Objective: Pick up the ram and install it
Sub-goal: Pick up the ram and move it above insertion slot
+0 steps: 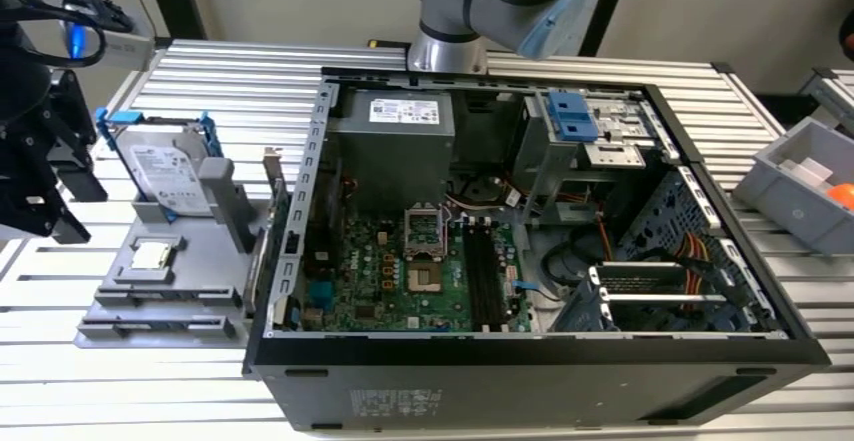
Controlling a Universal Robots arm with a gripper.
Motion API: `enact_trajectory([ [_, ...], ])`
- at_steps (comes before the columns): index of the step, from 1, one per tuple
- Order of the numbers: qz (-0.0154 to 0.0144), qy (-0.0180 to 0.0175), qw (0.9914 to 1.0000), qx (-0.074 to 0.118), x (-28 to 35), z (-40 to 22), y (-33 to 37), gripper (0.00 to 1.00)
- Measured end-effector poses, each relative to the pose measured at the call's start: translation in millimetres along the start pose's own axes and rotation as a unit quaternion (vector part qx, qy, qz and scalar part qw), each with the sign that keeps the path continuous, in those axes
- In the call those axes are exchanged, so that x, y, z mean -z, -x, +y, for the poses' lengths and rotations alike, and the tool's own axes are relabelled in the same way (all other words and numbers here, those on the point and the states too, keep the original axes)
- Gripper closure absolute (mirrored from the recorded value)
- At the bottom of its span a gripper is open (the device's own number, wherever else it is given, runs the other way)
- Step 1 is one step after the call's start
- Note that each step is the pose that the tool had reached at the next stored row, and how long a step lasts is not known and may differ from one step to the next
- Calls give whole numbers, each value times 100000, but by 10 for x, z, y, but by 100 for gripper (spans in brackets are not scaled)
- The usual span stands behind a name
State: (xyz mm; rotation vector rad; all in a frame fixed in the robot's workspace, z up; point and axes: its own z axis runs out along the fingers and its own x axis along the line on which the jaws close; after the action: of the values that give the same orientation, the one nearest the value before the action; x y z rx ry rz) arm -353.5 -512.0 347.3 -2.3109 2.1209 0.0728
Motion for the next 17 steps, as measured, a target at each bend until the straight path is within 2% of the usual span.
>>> enact_trajectory([
  [3,2,-87,100000,3,-27,-1,-1,0],
  [17,38,-57,100000,1,-124,-17,-5,0],
])
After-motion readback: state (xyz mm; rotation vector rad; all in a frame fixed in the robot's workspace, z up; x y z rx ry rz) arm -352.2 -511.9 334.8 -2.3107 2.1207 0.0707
